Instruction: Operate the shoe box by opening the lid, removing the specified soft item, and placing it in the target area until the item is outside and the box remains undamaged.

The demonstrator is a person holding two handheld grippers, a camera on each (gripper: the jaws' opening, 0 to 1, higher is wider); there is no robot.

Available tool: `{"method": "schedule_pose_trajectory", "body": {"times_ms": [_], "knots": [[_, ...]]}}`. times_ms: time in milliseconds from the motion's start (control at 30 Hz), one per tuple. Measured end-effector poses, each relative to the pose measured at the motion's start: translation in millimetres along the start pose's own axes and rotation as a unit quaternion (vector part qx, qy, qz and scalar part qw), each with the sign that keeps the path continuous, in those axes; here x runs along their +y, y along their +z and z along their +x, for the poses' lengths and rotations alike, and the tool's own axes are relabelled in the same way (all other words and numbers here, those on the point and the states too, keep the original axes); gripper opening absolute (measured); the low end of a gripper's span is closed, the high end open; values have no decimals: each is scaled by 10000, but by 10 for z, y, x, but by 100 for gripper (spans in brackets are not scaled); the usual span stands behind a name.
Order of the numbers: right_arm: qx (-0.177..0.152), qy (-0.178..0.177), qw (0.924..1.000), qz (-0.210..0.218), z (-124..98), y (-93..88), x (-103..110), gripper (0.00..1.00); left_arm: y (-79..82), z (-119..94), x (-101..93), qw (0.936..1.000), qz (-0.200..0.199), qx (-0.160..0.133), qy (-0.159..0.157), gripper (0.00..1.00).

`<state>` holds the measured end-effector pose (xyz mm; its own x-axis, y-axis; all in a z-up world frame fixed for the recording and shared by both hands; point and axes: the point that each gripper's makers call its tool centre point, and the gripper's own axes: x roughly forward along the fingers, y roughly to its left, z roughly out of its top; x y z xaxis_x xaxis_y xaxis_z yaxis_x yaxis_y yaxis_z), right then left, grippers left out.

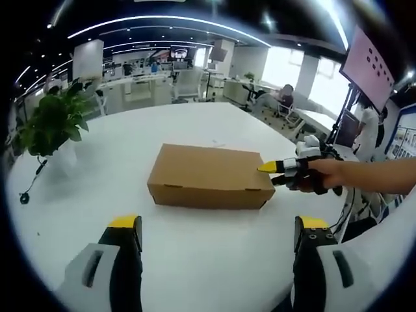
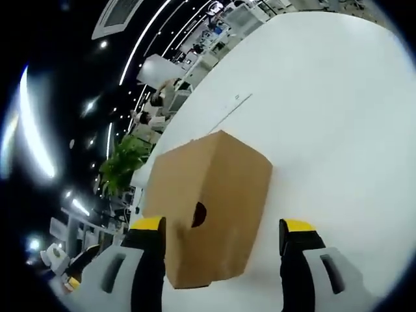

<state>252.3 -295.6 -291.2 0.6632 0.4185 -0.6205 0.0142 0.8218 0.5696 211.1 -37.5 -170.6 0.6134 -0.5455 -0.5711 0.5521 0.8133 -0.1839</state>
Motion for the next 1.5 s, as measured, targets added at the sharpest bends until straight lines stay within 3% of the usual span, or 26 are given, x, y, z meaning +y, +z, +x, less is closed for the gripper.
{"method": "schedule_pose_trajectory", "body": {"times_ms": [67,133,233,500,967,1500], "knots": [[-42,140,9989,441,91,51,-44,68,46,28,6,10000,40,23,-13,99],[-42,182,9985,514,116,68,-42,68,48,32,16,10000,51,31,13,99],[30,496,9942,953,299,104,-86,67,-1,24,37,9998,24,131,129,99],[216,806,9898,1157,548,141,-110,68,38,33,-114,9997,53,203,109,99],[126,1023,9861,1304,583,135,-97,65,121,19,-163,9997,181,118,97,99],[18,1367,9777,1597,596,142,-6,57,65,41,-152,9997,115,143,129,98]]}}
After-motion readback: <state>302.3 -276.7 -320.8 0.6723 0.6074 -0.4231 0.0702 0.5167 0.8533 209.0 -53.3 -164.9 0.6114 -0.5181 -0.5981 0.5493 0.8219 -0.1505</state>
